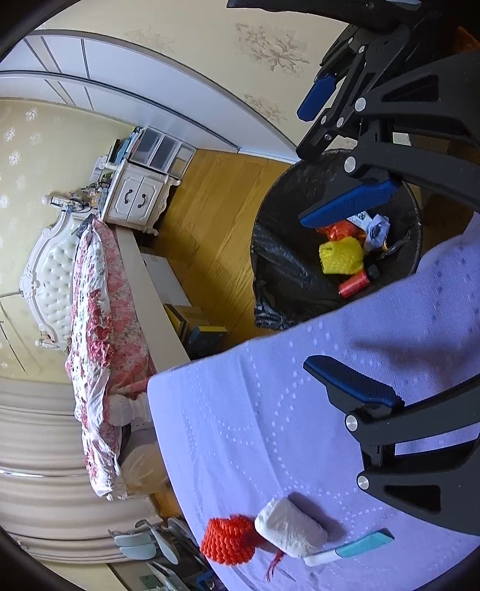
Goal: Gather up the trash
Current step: 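Move both grippers back over the bed toward the teal tube and white tissue roll, then grasp the teal tube with the left gripper while the right grasps the white tissue roll, then carry the teal tube in the left gripper and tissue roll in the right over the bin, then open the left gripper to drop the teal tube while the right drops the tissue roll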
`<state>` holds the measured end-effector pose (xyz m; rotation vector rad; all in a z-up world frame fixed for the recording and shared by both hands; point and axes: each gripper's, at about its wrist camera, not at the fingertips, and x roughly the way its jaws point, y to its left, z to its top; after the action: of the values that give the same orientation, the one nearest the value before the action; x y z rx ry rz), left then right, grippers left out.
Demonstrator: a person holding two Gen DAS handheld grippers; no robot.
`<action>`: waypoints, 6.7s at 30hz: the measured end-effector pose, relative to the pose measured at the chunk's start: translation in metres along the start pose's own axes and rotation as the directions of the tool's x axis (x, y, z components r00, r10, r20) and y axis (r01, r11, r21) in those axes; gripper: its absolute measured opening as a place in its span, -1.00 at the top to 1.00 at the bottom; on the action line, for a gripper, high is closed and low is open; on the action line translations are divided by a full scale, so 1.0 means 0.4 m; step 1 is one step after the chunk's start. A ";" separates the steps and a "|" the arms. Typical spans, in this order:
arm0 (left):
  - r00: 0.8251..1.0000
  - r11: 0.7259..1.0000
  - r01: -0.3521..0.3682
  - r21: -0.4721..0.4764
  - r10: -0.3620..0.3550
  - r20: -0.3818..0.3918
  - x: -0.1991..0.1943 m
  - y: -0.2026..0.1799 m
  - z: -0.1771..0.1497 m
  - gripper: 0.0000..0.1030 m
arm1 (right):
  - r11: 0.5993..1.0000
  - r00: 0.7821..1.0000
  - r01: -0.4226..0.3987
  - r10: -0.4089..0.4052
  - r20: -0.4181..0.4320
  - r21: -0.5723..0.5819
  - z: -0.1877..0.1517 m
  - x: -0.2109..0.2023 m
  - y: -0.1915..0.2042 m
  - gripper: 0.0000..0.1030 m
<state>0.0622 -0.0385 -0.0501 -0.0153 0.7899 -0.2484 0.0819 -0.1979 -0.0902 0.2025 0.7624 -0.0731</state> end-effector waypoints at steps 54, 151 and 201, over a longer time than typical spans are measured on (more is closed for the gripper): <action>0.952 0.901 -0.305 -0.308 0.290 -0.095 -0.169 0.601 -0.152 0.52 | 0.844 0.934 -0.350 0.280 -0.223 -0.407 -0.109 0.028 0.692 -0.40; 0.983 0.936 -0.180 -0.301 0.184 -0.015 -0.206 0.510 -0.168 0.52 | 0.908 0.961 -0.272 0.241 -0.135 -0.317 -0.071 -0.032 0.473 0.26; 1.000 0.997 0.017 0.072 -0.016 -0.007 0.034 -0.064 -0.003 0.52 | 0.998 0.999 -0.027 0.029 0.030 -0.056 0.009 -0.004 -0.007 0.26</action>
<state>0.0650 -0.0665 -0.0578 0.0466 0.7869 -0.2923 0.0827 -0.2014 -0.0870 0.1585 0.7301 -0.0284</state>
